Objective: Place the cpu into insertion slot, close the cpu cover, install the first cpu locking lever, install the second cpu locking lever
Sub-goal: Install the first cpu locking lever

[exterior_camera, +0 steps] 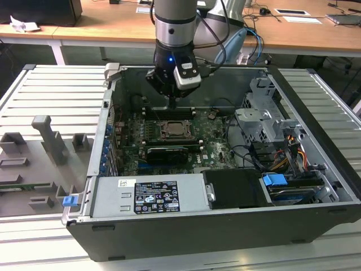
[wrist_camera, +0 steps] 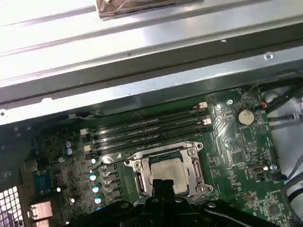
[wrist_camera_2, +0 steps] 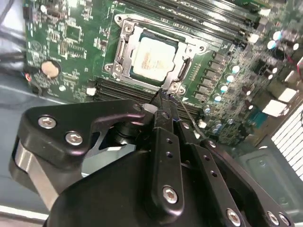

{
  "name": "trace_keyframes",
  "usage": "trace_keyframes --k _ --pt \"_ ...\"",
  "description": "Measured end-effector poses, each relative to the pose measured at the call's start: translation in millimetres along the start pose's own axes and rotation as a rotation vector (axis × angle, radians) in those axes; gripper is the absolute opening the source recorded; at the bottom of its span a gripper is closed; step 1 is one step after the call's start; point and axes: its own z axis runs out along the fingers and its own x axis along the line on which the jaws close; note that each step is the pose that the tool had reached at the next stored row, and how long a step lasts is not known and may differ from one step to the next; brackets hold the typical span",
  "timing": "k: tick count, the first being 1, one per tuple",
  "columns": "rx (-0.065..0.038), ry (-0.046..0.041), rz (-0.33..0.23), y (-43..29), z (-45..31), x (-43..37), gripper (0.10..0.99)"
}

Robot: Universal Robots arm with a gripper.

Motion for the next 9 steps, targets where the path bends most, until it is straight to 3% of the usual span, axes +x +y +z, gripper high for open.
trace_keyframes --k 5,8,9 --pt "-0.003 0.0114 -0.180 0.0 1.4 0.0 0.106" --pt "-0.003 0.0119 -0.197 -1.3 3.7 5.1 0.106" --pt "-0.003 0.0100 -0.197 -2.8 4.8 12.3 0.106"
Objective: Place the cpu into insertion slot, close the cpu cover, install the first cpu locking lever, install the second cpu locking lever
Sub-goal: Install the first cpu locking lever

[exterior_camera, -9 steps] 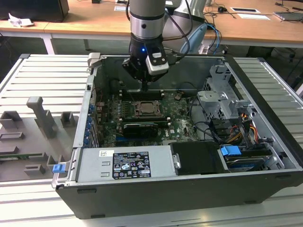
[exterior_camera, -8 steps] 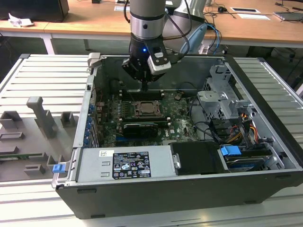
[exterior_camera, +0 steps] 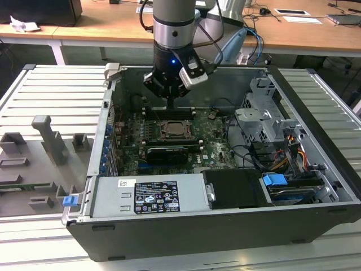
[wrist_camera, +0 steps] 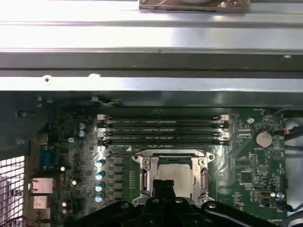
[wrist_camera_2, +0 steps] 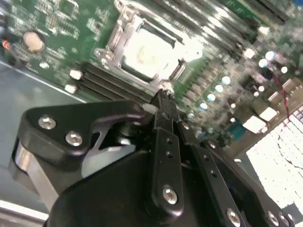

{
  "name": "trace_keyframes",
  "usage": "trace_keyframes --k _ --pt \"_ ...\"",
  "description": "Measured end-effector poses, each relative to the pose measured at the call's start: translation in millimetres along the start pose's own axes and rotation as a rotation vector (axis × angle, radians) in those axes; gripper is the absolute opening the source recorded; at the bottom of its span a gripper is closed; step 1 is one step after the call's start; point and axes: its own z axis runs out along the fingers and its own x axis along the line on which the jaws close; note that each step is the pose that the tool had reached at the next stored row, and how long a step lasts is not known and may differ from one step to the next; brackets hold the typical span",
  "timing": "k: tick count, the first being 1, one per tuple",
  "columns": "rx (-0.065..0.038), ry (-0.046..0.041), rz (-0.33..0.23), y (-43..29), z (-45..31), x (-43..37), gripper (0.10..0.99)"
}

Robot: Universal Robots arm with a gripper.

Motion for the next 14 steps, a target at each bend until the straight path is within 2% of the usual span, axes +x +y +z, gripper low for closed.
trace_keyframes --k 1,4,12,14 --pt "0.000 -0.0008 0.000 -0.1 1.6 10.0 0.106" --pt "0.000 -0.0014 0.000 -0.2 3.5 23.2 0.106" --pt "-0.001 -0.0023 -0.002 1.8 7.6 40.7 0.106" --pt "-0.001 -0.0023 -0.002 5.3 10.8 47.2 0.106"
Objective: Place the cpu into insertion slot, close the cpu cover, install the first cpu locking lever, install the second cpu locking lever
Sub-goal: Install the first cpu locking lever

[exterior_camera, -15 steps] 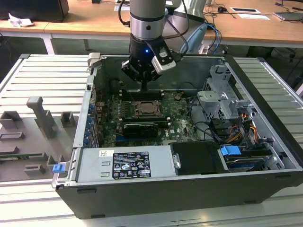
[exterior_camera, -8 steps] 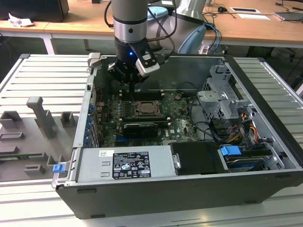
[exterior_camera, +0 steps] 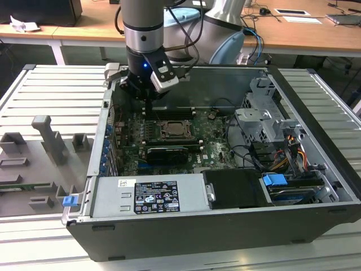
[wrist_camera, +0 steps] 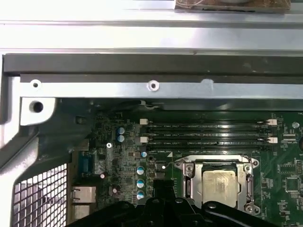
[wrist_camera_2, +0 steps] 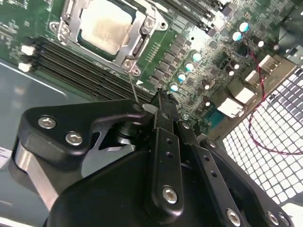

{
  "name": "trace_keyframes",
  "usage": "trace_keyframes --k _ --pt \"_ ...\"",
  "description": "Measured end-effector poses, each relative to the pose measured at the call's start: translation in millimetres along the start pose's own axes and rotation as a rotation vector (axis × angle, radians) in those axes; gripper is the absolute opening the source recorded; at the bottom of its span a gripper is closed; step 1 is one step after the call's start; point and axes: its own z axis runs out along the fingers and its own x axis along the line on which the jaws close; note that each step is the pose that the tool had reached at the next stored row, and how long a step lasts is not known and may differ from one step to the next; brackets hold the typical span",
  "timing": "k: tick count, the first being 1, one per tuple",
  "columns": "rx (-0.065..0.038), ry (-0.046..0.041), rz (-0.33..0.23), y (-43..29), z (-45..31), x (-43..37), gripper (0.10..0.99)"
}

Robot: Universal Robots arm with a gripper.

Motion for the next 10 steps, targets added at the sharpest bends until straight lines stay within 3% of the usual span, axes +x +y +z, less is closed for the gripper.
trace_keyframes --k 3,5,10 --pt "0.000 0.0001 -0.001 5.0 4.0 6.6 0.106" --pt "0.000 0.0002 -0.002 12.0 4.7 6.5 0.106" --pt "0.000 0.0005 -0.003 16.0 5.1 5.0 0.106"
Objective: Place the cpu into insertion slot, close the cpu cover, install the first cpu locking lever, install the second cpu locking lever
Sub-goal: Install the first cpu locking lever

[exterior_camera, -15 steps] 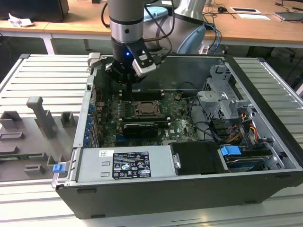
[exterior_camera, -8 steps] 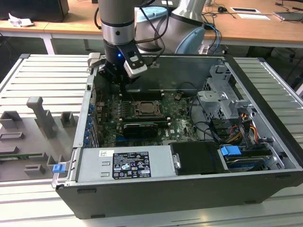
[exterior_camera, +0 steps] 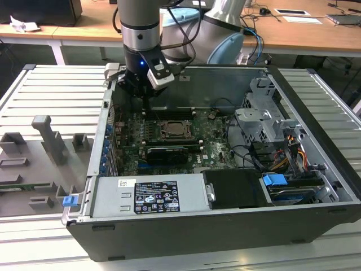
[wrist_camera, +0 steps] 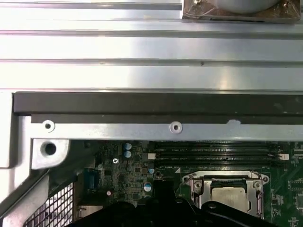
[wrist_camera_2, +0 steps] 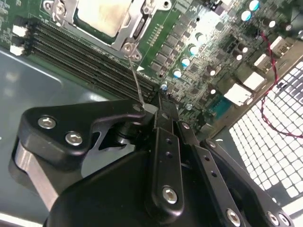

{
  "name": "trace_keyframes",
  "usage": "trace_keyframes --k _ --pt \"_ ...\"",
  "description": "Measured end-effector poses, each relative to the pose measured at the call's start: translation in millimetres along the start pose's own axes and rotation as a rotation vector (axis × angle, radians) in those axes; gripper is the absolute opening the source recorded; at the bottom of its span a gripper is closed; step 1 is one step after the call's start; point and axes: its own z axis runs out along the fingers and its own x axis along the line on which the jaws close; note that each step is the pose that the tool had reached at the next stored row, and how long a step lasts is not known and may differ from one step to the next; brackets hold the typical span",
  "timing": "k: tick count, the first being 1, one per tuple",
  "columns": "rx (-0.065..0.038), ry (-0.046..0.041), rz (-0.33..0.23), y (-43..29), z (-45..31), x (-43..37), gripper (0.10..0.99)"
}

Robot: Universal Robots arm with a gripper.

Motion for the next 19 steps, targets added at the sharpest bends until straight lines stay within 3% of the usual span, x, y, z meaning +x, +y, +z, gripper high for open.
trace_keyframes --k 2,4,8,19 --pt "0.000 0.0015 0.000 0.1 0.1 -5.2 0.106" --pt "0.000 0.0058 0.000 0.1 0.4 -22.1 0.106" --pt "0.000 0.0115 0.001 0.0 1.0 -47.6 0.106" --pt "0.000 0.0114 0.001 -0.3 4.2 -49.7 0.106"
